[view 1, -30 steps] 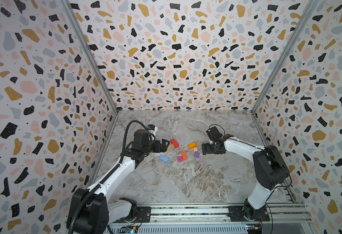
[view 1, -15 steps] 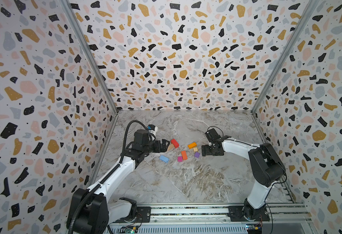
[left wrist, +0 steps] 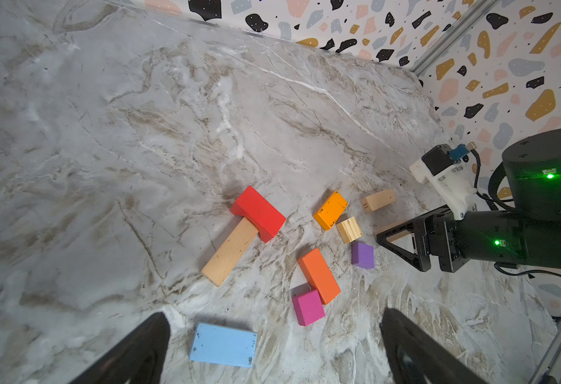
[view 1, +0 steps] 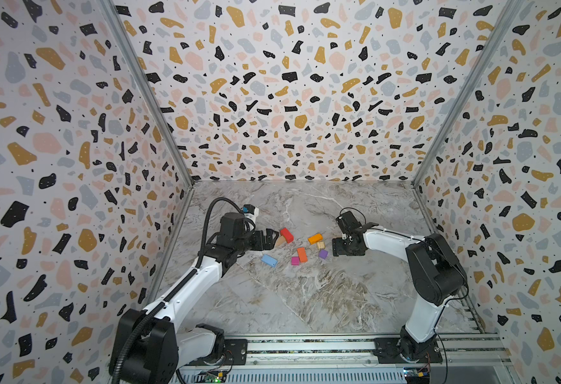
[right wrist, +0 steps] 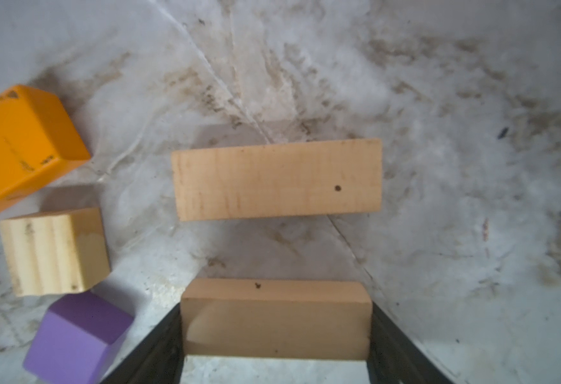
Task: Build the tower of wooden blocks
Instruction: 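Carry the held wood bar over the other plain wood bar, then lower the held wood bar onto the other wood bar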
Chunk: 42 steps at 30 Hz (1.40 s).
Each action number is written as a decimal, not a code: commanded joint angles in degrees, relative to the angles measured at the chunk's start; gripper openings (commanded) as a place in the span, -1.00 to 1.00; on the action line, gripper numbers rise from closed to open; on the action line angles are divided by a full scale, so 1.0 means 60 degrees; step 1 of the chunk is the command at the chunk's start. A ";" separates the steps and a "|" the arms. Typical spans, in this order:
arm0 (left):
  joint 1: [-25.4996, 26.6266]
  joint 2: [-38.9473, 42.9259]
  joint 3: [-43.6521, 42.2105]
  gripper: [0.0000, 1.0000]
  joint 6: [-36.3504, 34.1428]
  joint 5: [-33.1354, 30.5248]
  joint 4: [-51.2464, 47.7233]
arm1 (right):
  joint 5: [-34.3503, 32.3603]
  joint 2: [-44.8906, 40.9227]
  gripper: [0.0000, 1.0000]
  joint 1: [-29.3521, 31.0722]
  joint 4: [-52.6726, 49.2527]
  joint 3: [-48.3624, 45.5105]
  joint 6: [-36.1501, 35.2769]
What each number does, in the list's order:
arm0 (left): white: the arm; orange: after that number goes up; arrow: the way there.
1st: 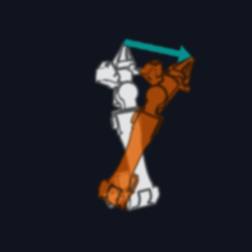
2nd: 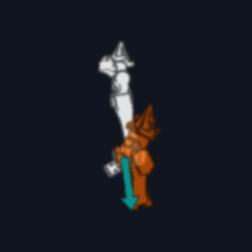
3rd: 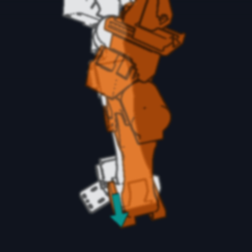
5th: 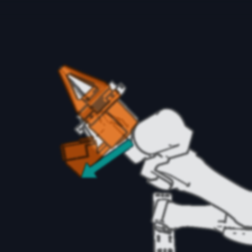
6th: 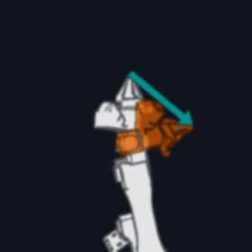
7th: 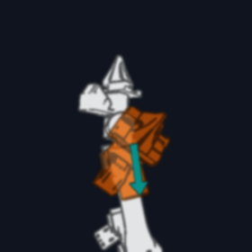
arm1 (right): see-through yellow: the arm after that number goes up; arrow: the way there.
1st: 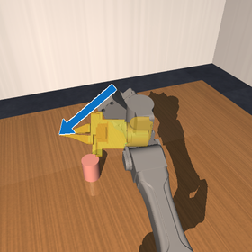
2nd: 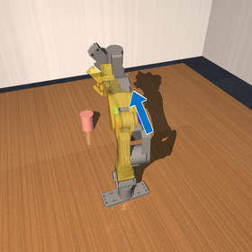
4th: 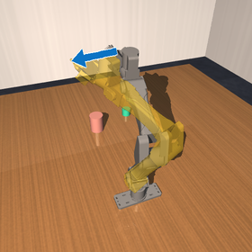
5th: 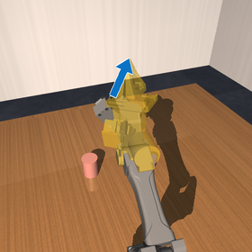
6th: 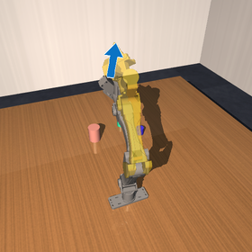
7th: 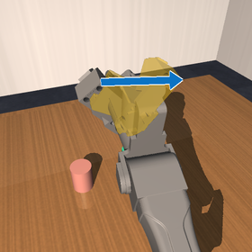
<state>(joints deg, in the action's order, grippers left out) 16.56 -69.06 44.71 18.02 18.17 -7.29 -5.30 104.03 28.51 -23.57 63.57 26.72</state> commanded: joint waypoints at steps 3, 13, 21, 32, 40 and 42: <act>0.0033 0.0095 -0.0054 1.00 -0.0118 0.0059 0.0237 | -0.0214 0.0281 0.38 0.0019 -0.0145 0.0506 -0.0103; 0.0035 0.0135 -0.0054 1.00 -0.0147 0.0022 0.0217 | -0.0245 0.0676 0.38 -0.0124 -0.0216 0.0932 -0.0198; 0.0035 0.0181 -0.0054 1.00 -0.0147 0.0000 0.0207 | -0.0367 0.0734 0.38 -0.0211 -0.0261 0.0935 -0.0271; 0.0029 0.0186 -0.0054 1.00 -0.0147 -0.0005 0.0208 | -0.0352 0.0752 0.38 -0.0345 -0.0264 0.0916 -0.0586; 0.0027 0.0200 -0.0066 1.00 -0.0148 -0.0004 0.0205 | -0.0263 0.0912 0.40 -0.0373 -0.0191 0.0944 -0.0570; 0.0025 0.0201 -0.0067 1.00 -0.0178 0.0044 0.0216 | -0.0260 0.0940 0.40 -0.0372 -0.0175 0.0959 -0.0530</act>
<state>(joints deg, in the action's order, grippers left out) 16.56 -69.06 44.71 17.74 18.11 -7.29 -5.58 107.87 26.72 -23.31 68.25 23.90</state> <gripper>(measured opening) 0.999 0.782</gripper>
